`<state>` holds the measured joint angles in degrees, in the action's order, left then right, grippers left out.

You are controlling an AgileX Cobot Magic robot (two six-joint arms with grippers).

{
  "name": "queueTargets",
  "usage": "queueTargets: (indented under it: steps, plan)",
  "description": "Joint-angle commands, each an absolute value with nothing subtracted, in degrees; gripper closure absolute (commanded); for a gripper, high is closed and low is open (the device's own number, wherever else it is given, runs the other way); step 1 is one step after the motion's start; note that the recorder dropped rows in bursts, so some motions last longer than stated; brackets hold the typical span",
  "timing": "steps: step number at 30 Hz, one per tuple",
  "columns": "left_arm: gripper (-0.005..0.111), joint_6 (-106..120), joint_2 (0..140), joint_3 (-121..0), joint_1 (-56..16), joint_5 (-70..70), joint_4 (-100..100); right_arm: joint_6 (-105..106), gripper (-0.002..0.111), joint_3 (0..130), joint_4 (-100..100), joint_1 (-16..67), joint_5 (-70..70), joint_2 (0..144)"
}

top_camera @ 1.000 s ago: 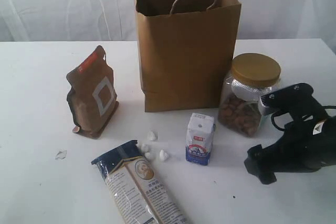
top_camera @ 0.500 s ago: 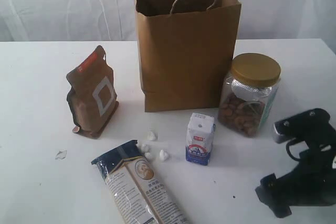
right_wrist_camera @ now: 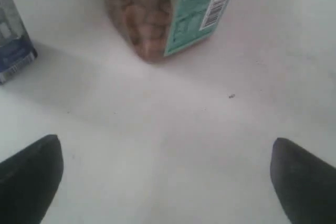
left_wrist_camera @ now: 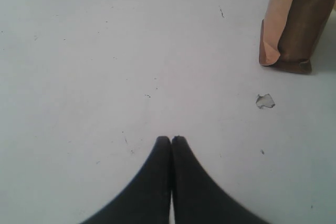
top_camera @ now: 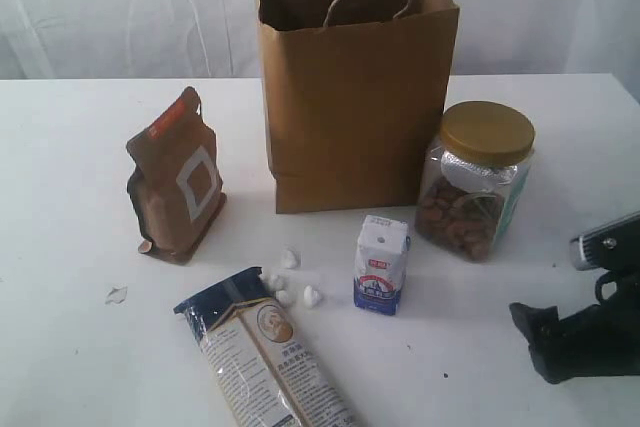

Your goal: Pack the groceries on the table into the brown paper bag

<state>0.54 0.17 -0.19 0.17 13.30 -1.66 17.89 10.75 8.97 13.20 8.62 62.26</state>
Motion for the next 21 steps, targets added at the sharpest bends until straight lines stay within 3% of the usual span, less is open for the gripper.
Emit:
queueTargets:
  steps: [1, 6, 9, 14, 21]
  plan:
    - [0.107, 0.0, 0.0, 0.0, -0.2, 13.3, -1.6, 12.6, 0.003, 11.5, 1.4, 8.7, 10.2, 65.3]
    - [0.107, 0.0, 0.0, 0.0, -0.2, 13.3, -1.6, -10.8, 0.003, 16.1, 0.5, 6.7, 21.6, 67.0]
    - [0.107, 0.0, 0.0, 0.0, -0.2, 13.3, -1.6, -13.6, 0.003, 19.8, -1.2, 6.9, 16.9, 61.4]
    - [0.107, 0.0, 0.0, 0.0, -0.2, 13.3, -1.6, -11.4, 0.003, 36.4, -8.4, 8.1, -4.1, 55.8]
    - [0.107, 0.0, 0.0, 0.0, -0.2, 13.3, -1.6, 10.2, 0.003, 56.3, 0.8, 8.6, -30.0, 71.1]
